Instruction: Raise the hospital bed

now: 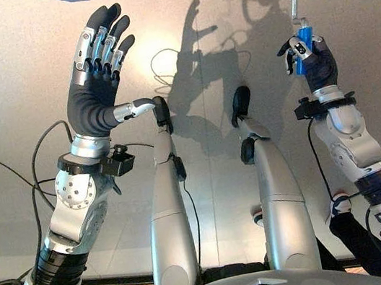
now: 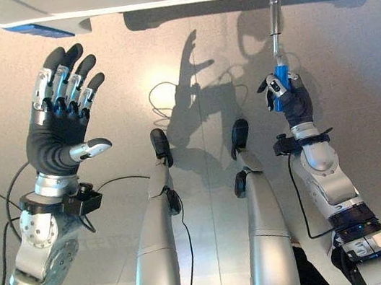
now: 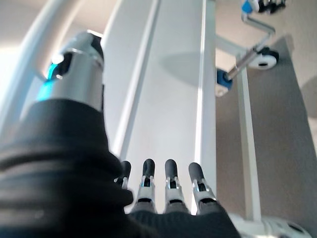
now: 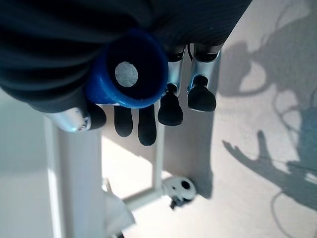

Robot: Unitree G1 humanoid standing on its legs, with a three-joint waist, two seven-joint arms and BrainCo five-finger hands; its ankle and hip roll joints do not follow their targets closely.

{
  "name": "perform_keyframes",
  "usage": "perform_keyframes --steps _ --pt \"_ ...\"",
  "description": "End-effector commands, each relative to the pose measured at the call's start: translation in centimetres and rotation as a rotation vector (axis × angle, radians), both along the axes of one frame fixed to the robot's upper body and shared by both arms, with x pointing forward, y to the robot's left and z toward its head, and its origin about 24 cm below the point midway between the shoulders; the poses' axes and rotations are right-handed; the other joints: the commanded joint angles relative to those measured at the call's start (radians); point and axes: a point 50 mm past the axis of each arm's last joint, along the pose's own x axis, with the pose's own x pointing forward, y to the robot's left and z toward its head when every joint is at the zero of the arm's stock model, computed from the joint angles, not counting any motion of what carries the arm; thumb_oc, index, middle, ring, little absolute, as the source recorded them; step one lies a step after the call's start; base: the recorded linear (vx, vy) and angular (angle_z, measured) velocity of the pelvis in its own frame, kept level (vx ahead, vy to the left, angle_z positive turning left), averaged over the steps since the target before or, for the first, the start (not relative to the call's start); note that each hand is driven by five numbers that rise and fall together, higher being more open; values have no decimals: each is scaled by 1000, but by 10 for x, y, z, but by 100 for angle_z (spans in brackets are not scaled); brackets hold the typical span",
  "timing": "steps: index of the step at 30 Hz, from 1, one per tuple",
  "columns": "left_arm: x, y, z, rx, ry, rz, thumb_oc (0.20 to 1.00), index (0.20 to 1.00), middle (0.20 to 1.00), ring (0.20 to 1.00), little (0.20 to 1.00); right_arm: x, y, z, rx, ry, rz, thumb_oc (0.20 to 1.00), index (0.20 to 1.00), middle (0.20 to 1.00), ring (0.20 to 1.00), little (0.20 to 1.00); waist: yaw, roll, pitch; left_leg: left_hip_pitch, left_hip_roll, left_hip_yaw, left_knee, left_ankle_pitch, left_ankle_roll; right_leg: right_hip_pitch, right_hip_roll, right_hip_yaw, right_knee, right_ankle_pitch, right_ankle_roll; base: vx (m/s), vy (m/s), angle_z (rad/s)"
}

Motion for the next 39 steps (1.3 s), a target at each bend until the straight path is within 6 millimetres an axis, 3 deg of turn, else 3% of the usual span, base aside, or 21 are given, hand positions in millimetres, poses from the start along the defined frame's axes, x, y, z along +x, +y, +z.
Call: perform_keyframes --steps 1,4,9,10,11,14,20,23,30,31,33,35,39 --pt "-25 6 21 9 -144 -31 1000 1000 1000 1000 1000 -25 -42 30 98 -241 -210 200 200 200 200 200 -47 -68 -14 62 -35 33 60 -108 29 126 -9 24 -170 92 119 5 -31 -5" --pt "-26 7 21 4 -148 -26 1000 1000 1000 1000 1000 -25 -56 24 68 -200 -315 200 200 200 200 200 -47 -71 -14 68 -32 30 53 -107 28 132 -8 24 -177 92 119 4 -26 1" --pt "-30 8 20 -3 -142 -34 1000 1000 1000 1000 1000 -17 -120 -8 -11 53 -635 200 200 200 200 200 -35 -69 -14 73 -29 22 47 -105 24 140 -7 19 -175 88 118 2 -11 2" --pt "-30 8 20 -3 -142 -33 1000 1000 1000 1000 1000 -17 -120 -8 -11 52 -634 200 200 200 200 200 -35 -69 -14 73 -29 22 47 -105 24 140 -7 19 -175 88 118 0 0 0" --pt "-30 7 20 10 -134 -51 1000 1000 1000 1000 1000 -14 -148 -18 -54 181 -730 200 200 200 200 200 -26 -71 -14 73 -26 21 45 -103 20 141 -7 16 -174 87 117 0 0 0" --pt "-28 1 19 47 -121 -84 1000 1000 1000 1000 1000 -21 -187 -40 -142 441 -837 200 200 200 200 200 -12 -73 -14 73 -27 21 44 -101 17 139 -8 9 -168 87 117 0 0 0" --pt "-23 -12 23 70 -125 -139 1000 1000 1000 1000 1000 -19 -217 -38 -325 732 -882 200 200 200 200 200 16 -47 -14 55 -29 16 42 -96 17 118 -11 1 -158 83 117 5 -3 1" --pt "-21 -15 24 79 -124 -153 1000 1000 1000 1000 1000 -9 -213 -32 -449 813 -852 200 200 200 200 200 34 -26 -14 42 -29 13 45 -94 19 103 -11 -4 -148 79 113 0 0 0" --pt "-16 -22 25 66 -124 -174 1000 1000 1000 1000 1000 20 -185 -35 -558 935 -738 200 200 200 200 200 77 18 -14 0 -33 1 64 -96 30 66 -14 -10 -131 76 110 0 0 0" --pt "-15 -25 26 58 -128 -180 1000 1000 1000 1000 1000 34 -168 -32 -582 919 -691 200 200 200 200 200 89 33 -14 -11 -38 -5 67 -95 33 52 -17 -10 -124 74 109 0 0 0" --pt "-14 -26 26 48 -123 -182 1000 1000 1000 1000 1000 39 -160 -35 -601 926 -666 200 200 200 200 200 94 38 -14 -18 -39 -6 70 -95 35 46 -19 -11 -120 72 108 0 0 0" --pt "-13 -28 28 27 -129 -172 1000 1000 1000 1000 1000 59 -126 -41 -673 915 -562 200 200 200 200 200 102 47 -14 -38 -45 -7 83 -99 41 26 -21 -13 -101 66 106 12 35 2" --pt "-9 -32 29 -20 -117 -173 1000 1000 1000 1000 1000 77 -82 -52 -772 901 -441 200 200 200 200 200 118 62 -14 -64 -53 -10 99 -105 46 4 -26 -12 -85 61 105 5 14 2"
